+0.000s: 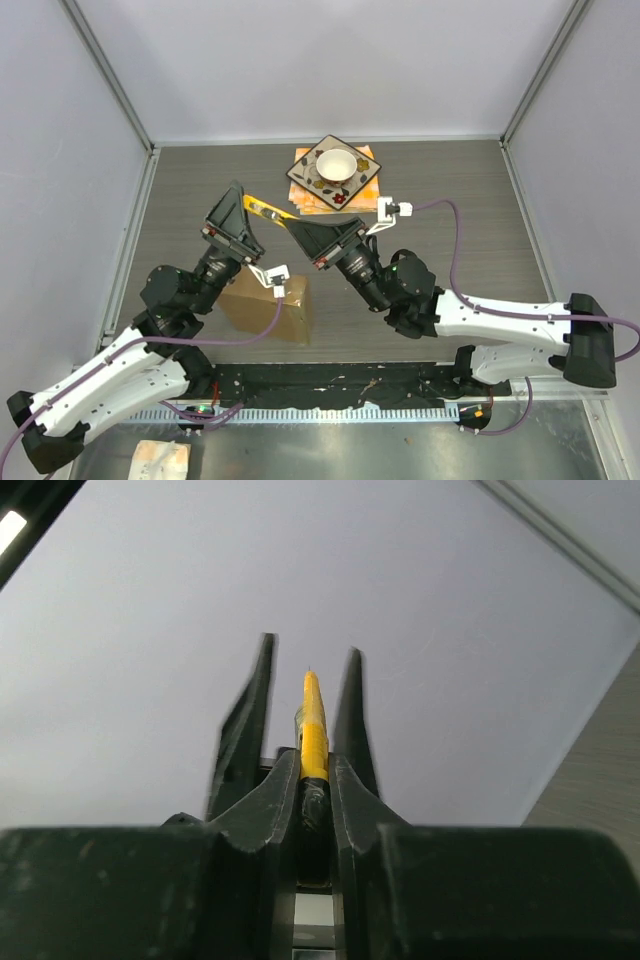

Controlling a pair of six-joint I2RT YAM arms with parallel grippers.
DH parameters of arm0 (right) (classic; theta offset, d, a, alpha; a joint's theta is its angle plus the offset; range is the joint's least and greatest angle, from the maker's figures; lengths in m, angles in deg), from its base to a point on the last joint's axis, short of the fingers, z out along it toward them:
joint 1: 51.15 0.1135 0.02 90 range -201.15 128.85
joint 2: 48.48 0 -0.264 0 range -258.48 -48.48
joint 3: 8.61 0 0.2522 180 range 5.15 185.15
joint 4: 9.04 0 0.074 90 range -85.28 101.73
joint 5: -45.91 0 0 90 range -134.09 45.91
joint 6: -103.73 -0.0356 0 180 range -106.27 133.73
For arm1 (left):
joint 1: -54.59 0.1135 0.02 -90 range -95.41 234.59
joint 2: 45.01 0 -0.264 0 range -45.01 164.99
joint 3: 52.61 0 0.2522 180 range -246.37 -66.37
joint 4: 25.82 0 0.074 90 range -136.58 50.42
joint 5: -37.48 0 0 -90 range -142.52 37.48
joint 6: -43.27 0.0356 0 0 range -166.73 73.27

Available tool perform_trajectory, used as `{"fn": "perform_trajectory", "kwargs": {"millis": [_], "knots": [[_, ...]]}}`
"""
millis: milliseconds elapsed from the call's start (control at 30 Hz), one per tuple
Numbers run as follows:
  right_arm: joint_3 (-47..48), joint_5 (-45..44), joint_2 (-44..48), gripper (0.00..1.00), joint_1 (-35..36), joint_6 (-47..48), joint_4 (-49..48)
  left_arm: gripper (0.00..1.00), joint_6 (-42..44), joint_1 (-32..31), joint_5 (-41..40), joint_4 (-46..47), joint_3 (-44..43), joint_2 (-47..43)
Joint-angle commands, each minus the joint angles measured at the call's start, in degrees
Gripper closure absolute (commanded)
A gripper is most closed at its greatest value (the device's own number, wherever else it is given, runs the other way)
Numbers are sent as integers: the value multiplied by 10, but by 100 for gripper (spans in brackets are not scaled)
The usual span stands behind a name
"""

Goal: Unpack the express box
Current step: Cut the express box at the center of the board.

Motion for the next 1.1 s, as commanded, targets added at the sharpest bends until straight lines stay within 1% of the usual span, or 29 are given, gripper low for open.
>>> {"fn": "perform_trajectory", "kwargs": {"millis": [0,33,67,100,133,167,200,233,267,300,333,367,400,433,467,500,533,567,633,667,767,933,1000,1067], "knots": [[52,-17,55,99,-3,94,95,19,-53,-2,-15,-62,-15,-24],[65,-21,76,99,-3,117,130,1,-110,-2,-19,-89,-26,-28],[79,-25,86,99,-3,143,196,0,-143,-2,-21,-158,-57,-32],[105,-33,96,99,-4,188,230,0,-186,-2,-20,-197,-78,-34],[119,-41,104,99,-6,209,264,0,-275,-2,-18,-239,-101,-36],[132,-45,118,99,-8,229,332,0,-330,-2,-14,-343,-160,-32],[156,-53,123,99,-7,243,365,0,-375,-2,-2,-404,-195,-28],[163,-64,128,99,-8,273,387,0,-415,-2,35,-462,-228,-22],[167,-62,139,99,-7,286,427,0,-468,-2,62,-567,-283,-10],[186,-62,142,99,-8,299,452,0,-480,-2,88,-608,-304,-7],[197,-61,141,99,-8,325,476,0,-493,-2,148,-644,-320,-3],[209,-56,141,99,-8,341,528,0,-526,-2,170,-690,-347,3],[224,-43,139,99,-8,358,547,0,-554,-2,188,-709,-361,11],[229,-9,140,99,-8,408,559,0,-577,-2,222,-747,-397,20],[234,17,143,99,-8,427,586,0,-628,-2,237,-768,-418,47],[235,43,150,99,-9,451,597,0,-647,-2,260,-794,-440,62],[236,88,154,99,-8,484,608,0,-666,-2,300,-845,-483,77],[246,109,155,99,-8,503,641,0,-684,-2,326,-868,-501,107],[264,137,144,99,-8,530,681,0,-713,-2,363,-911,-537,130],[289,160,136,99,-8,549,727,0,-725,-2,385,-910,-543,138],[340,184,100,99,-7,567,806,0,-754,-2,396,-883,-543,151],[364,228,100,99,-6,587,813,0,-765,-2,421,-895,-544,179],[377,246,100,99,-6,593,824,0,-775,-2,393,-869,-536,179],[388,254,94,99,-5,597,839,0,-782,-2,370,-824,-519,173]]}}
